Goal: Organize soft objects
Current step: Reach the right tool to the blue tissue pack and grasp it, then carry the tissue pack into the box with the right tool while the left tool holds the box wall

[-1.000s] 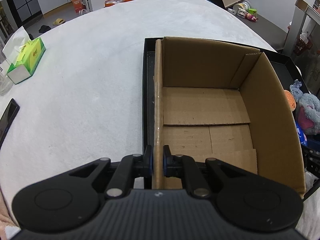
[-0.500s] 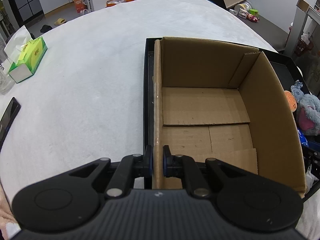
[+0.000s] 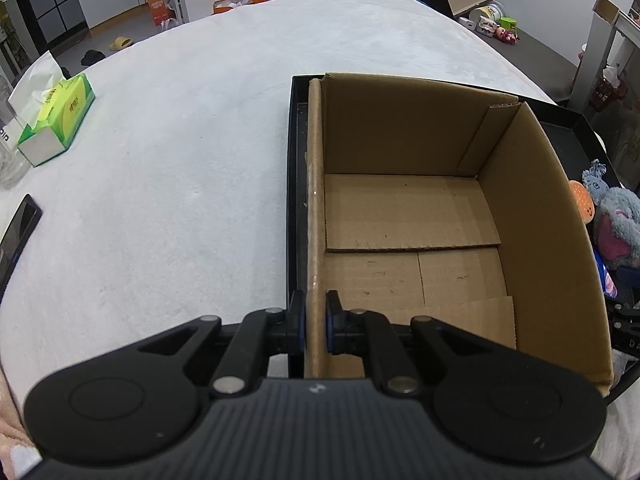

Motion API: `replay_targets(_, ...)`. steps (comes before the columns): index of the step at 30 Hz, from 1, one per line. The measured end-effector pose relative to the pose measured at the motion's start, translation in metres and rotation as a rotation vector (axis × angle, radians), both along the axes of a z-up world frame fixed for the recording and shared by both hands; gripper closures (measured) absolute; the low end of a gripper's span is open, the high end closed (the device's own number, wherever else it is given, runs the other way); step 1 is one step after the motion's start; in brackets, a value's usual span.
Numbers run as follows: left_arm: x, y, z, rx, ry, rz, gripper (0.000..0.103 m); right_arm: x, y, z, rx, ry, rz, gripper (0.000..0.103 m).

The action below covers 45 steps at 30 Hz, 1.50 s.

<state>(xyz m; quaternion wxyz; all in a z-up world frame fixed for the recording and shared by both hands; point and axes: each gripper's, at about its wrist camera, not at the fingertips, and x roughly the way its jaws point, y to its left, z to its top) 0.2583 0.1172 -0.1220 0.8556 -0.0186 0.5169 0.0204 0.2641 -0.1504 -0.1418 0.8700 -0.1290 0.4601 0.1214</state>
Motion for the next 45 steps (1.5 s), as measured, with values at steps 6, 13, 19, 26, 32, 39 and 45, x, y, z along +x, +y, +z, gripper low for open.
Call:
replay_targets(6,0.000,-0.001,0.000,0.005,0.001,-0.001,0.095,0.009,0.004,-0.006,-0.019,0.024,0.052,0.043)
replay_targets(13,0.000,-0.002,0.000,0.006,0.001,0.001,0.095,0.013,0.004,-0.012,-0.018,0.050,0.044,0.051)
replay_targets(19,0.000,-0.002,-0.001,0.007,0.002,0.002,0.095,0.011,0.005,-0.009,-0.006,0.050,0.049,0.053)
replay_targets(26,0.001,-0.003,-0.002,0.010,0.007,0.000,0.095,0.007,0.012,-0.004,-0.003,0.062,0.064,0.053)
replay_targets(32,0.002,-0.002,-0.002,0.006,0.010,0.005,0.095,0.009,0.020,0.006,-0.022,0.096,0.035,0.053)
replay_targets(39,0.002,-0.002,-0.002,0.006,0.008,0.002,0.095,0.008,0.030,0.029,0.005,0.092,0.030,0.053)
replay_targets(45,0.002,-0.002,-0.003,0.009,0.007,0.001,0.095,0.007,0.037,0.063,0.059,0.050,0.033,0.053)
